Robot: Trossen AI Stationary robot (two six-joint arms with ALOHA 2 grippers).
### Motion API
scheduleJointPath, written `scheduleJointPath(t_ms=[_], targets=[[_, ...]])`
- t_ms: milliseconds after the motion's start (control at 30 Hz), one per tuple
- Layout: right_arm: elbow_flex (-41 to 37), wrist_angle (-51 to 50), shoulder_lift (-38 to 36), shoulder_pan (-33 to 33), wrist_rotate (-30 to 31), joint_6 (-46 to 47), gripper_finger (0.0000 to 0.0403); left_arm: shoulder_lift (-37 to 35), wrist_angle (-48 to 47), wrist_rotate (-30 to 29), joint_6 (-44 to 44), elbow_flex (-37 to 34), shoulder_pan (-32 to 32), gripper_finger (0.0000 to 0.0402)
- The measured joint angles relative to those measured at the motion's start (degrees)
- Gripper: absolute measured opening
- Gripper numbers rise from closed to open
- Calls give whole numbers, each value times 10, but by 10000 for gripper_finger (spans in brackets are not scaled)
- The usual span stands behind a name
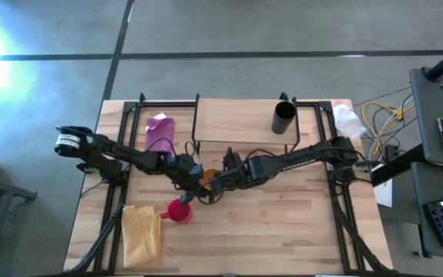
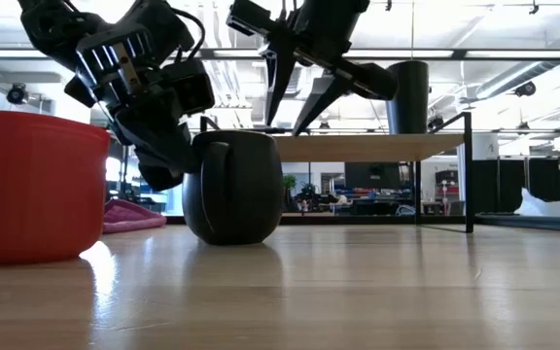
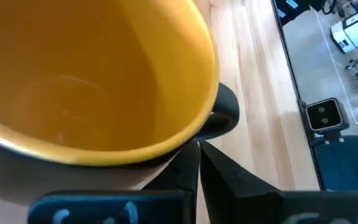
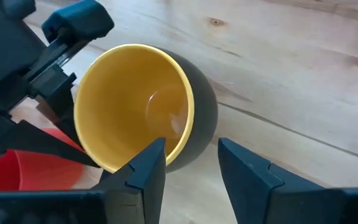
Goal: Stack small to large cups/mugs on shelf
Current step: Put the black mug on the shelf
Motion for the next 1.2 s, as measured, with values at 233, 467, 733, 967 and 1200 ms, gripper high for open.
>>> scheduleJointPath(t_ms=[233, 467, 733, 967, 1200], targets=[[-3, 1, 0, -6, 2, -2, 141, -44, -67, 3, 14, -8, 0, 0], [-16, 11, 0, -13, 2, -9, 141, -124, -148, -33, 28, -10, 0, 0], [-41, 79, 0, -29, -2, -38, 141, -220, -208, -66, 25, -10, 0, 0], [-58, 78, 4, -36, -4, -45, 141, -276, -250, -105, 25, -16, 1, 0], [-56, 94, 31, -40, -32, -51, 141, -287, -275, -117, 25, -19, 1, 0]])
